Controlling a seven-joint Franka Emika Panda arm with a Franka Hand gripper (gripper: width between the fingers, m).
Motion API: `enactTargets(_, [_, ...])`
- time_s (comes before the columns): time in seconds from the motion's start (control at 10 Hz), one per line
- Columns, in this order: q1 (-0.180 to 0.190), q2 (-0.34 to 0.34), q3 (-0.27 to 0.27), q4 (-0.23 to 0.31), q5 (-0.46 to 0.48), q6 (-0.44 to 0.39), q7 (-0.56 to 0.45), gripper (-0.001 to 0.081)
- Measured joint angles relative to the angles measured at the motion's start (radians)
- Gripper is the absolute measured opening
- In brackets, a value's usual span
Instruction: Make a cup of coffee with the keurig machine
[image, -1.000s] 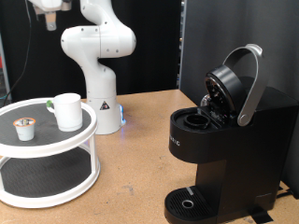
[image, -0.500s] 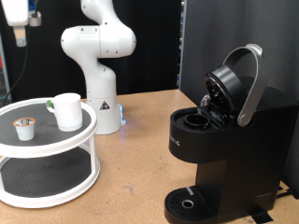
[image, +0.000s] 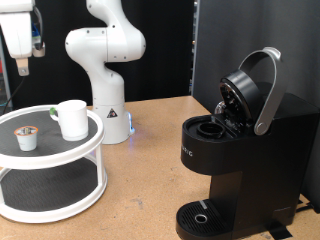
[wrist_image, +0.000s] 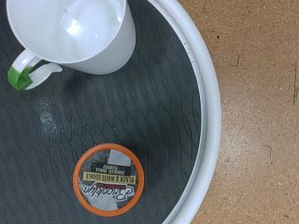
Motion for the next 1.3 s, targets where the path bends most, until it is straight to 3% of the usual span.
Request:
enactTargets(0.4, [0.002,-0.018,0.001,-0.025,0.017,0.0,-0.057,0.0803])
enactTargets(0.9, [0.0,-0.114,0.011,-0.105,0.013,0.0,-0.043,0.0803])
enactTargets(1.3, [-0.009,-0.137,0.024,-0.125,-0.005,-0.011,-0.014,0.0803])
